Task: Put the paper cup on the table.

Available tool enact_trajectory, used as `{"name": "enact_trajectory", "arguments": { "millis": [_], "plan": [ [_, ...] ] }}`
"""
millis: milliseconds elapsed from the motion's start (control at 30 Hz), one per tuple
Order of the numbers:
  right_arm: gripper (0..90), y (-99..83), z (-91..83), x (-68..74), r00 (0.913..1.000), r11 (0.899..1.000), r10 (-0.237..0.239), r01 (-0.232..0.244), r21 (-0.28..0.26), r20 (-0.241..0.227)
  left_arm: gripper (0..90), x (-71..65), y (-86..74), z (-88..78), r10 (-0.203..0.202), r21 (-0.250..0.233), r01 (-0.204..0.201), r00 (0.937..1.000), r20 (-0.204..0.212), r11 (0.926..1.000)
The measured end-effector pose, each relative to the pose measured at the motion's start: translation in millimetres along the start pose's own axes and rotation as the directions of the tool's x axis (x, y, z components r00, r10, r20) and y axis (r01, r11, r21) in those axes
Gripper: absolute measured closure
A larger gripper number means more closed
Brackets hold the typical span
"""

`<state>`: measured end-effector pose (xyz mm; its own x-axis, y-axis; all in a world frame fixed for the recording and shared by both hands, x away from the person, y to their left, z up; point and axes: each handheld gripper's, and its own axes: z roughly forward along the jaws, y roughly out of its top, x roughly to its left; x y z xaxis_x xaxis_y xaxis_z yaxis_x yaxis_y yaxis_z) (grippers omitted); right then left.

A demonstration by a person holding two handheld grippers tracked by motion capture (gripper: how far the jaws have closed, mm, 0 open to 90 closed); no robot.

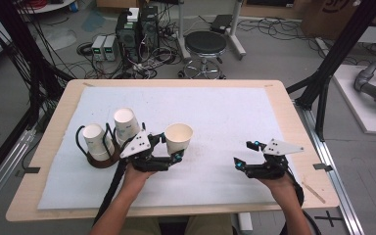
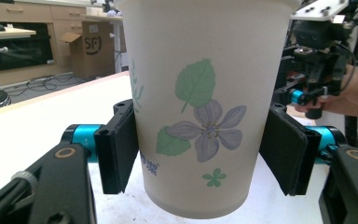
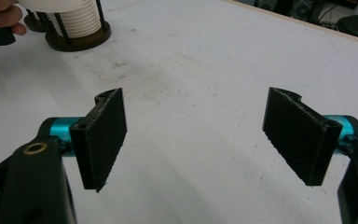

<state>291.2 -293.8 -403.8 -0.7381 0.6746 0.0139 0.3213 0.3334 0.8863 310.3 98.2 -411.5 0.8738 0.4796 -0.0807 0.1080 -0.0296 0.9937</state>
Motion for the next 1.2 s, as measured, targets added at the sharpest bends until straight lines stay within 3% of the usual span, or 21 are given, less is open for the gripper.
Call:
{"name": "enact_trajectory", "arguments": {
  "millis": [400,633,800,1033,1200],
  "plan": [
    [22.3,-4.6,-10.9,-1.1,0.9999,0.999,0.010,-0.010,-0.035,0.009,32.8,9.3,-11.7,29.5,-0.052,0.013,0.053,0.9950,-0.085,0.9985],
    [22.2,-5.3,-13.5,-2.1,0.9999,0.999,0.010,-0.010,-0.040,0.009,33.6,17.4,-22.7,45.2,-0.077,0.050,0.084,0.9886,-0.129,0.9952],
    [22.3,-5.8,-12.7,-2.4,0.9999,0.999,0.010,-0.010,-0.034,0.002,33.7,19.2,-29.6,56.2,-0.083,0.090,0.095,0.9878,-0.132,0.9914],
    [22.3,-6.2,-12.8,-2.8,0.9999,0.999,0.015,-0.015,-0.031,-0.001,33.7,15.3,-34.2,72.5,-0.055,0.167,0.084,0.9841,-0.169,0.9824],
    [22.3,-5.5,-12.2,-2.2,0.9999,0.999,0.013,-0.014,-0.031,-0.006,33.7,14.1,-32.4,83.6,-0.028,0.270,0.084,0.9784,-0.205,0.9591]
  ]
}}
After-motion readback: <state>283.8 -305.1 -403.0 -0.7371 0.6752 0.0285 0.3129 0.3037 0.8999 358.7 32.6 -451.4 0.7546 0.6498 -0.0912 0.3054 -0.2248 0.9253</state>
